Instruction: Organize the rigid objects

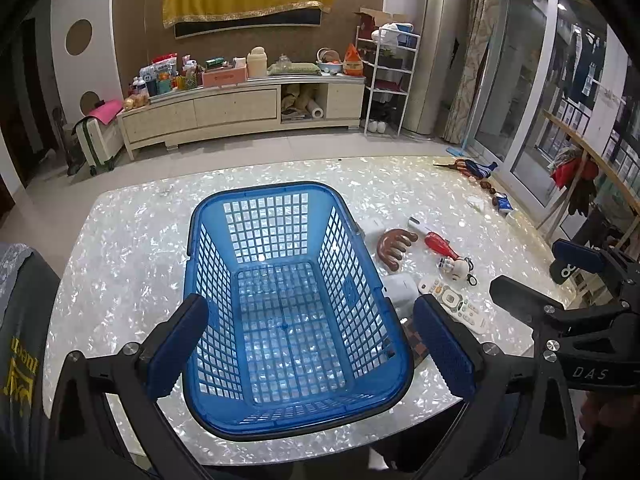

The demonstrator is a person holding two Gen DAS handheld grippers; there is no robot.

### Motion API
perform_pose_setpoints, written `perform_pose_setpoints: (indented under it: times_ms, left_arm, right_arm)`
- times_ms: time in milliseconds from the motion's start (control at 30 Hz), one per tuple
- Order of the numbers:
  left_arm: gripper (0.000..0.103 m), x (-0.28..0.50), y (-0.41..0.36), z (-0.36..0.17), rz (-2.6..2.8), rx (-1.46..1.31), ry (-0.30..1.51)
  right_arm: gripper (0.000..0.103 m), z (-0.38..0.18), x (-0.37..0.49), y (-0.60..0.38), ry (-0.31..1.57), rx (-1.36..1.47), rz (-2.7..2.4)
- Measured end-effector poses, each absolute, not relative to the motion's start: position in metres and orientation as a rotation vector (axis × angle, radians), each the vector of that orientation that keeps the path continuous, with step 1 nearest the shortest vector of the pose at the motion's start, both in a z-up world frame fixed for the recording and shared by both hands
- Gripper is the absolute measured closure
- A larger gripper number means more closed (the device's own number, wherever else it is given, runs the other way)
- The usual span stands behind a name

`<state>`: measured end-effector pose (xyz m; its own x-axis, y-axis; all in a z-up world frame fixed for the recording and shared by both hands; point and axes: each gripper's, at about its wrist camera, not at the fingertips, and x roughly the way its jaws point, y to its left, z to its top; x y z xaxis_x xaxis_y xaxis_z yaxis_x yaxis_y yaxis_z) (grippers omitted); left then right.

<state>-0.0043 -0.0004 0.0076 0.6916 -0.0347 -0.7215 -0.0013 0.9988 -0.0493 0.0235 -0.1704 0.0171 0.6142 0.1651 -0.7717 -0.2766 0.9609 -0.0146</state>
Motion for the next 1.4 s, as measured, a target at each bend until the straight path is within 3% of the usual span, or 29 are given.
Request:
perform_pose_setpoints:
  times_ms: [1400]
  left_arm:
    - [0.001, -0.0013, -0.0008, 0.0018, -0.021, -0.039, 0.821]
  right_arm:
    - [0.0, 0.0128, 0.0258, -0.1707, 0.895, -0.127, 0.263]
